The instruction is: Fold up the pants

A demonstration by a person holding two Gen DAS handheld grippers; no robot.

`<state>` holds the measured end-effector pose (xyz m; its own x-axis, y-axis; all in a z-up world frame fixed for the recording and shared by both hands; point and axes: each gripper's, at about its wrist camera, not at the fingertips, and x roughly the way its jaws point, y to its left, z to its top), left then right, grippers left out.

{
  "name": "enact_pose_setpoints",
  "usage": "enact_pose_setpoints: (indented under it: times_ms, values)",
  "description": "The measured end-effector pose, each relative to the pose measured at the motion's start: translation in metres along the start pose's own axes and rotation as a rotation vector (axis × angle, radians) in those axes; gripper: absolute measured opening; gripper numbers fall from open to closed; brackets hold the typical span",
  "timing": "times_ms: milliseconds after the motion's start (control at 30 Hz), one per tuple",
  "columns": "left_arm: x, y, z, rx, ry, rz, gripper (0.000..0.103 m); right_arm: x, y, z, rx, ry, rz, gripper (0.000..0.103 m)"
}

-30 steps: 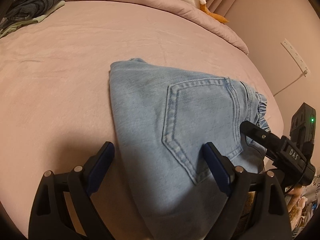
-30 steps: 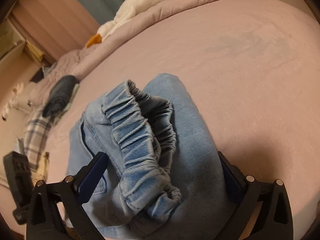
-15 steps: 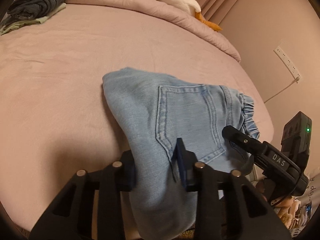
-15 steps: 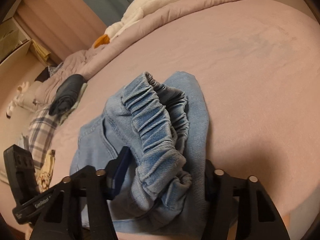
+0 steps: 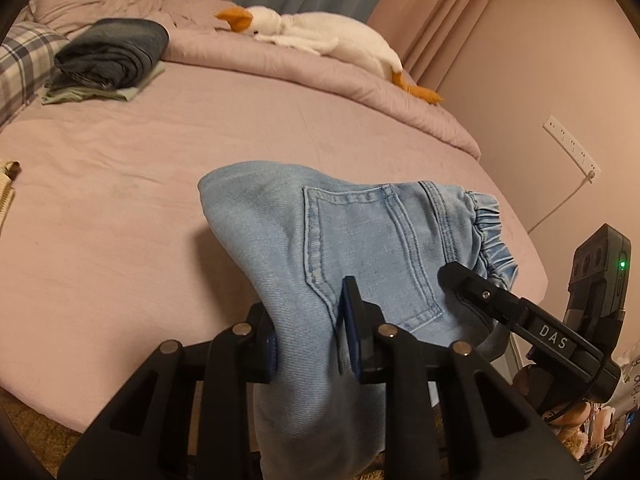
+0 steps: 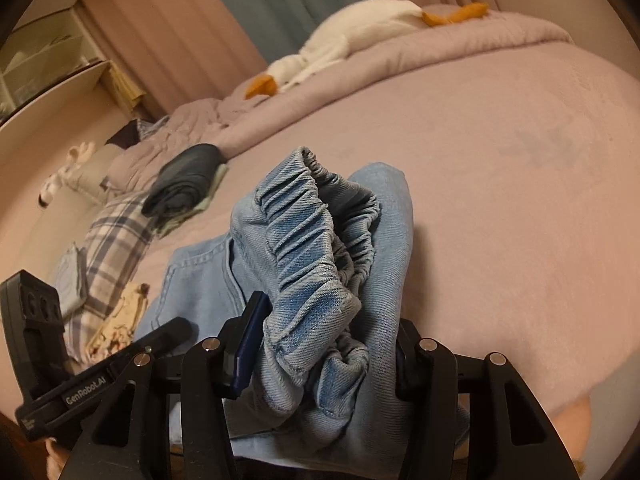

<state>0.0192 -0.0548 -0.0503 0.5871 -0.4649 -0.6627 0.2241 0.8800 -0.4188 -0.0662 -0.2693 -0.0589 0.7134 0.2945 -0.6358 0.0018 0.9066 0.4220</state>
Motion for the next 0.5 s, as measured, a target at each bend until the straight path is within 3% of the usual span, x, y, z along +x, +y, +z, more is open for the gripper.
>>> enact_pose_setpoints:
  times_ms: [500]
  values:
    - [-0.04,0.021,0.046,-0.033,-0.134,0.039,0.023,0.007,0.059,0.043,-0.141,-0.023,0.021,0.054]
